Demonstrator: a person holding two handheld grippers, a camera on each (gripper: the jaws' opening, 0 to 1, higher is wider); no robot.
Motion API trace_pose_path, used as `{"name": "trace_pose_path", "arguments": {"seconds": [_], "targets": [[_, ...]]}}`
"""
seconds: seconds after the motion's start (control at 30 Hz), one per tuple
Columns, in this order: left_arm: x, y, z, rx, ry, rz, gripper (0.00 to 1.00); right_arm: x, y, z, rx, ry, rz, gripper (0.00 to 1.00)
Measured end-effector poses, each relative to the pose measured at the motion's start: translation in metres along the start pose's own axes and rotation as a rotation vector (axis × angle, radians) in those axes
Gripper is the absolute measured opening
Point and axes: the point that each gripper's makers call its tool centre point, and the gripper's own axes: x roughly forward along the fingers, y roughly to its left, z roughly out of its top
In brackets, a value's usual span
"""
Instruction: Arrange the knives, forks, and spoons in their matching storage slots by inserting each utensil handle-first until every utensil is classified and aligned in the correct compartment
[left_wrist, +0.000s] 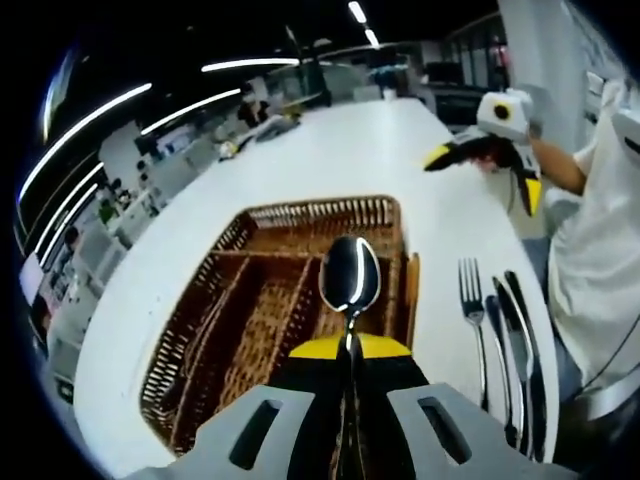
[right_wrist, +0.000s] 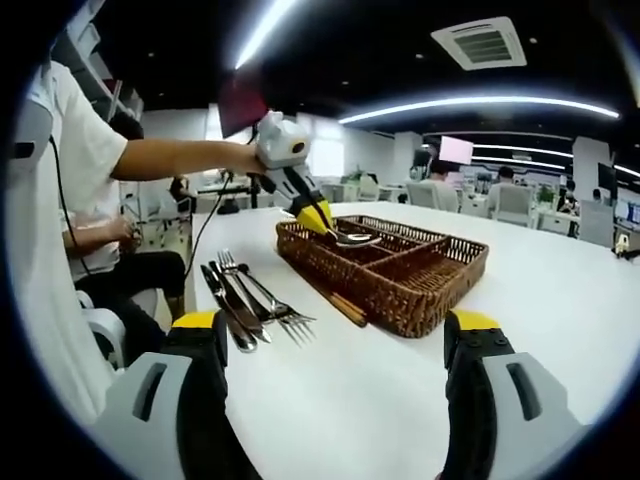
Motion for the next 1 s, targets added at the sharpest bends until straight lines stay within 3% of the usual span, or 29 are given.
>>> {"name": "trace_pose_path", "arguments": {"seconds": [0.53,0.6,0.77,0.87,1.0], "targets": [[0.001,0.003,-0.004,0.010,0.042,-0.005,0.03,-0.004,-0.001,0.000,0.003,-0.005,-0.007,0.91],[0.000,0.013,-0.006,0.008,0.050,0.017,0.03,-0.005,0.000,0.001,0.003,-0.010,-0.005,0.91],[-0.002,0.016,-0.004,0.011,0.054,0.013,0.03,-0.007,-0.001,-0.001,0.006,-0.005,-0.005,0.91],[-0.001,0.022,-0.007,-0.044,0.061,0.026,0.03,-0.007,0.000,-0.001,0.005,-0.005,-0.002,0.91],[-0.001,0.022,-0.010,-0.004,0.080,0.026,0.03,-0.006,-0.002,-0.001,0.009,-0.009,-0.007,0.93]]}}
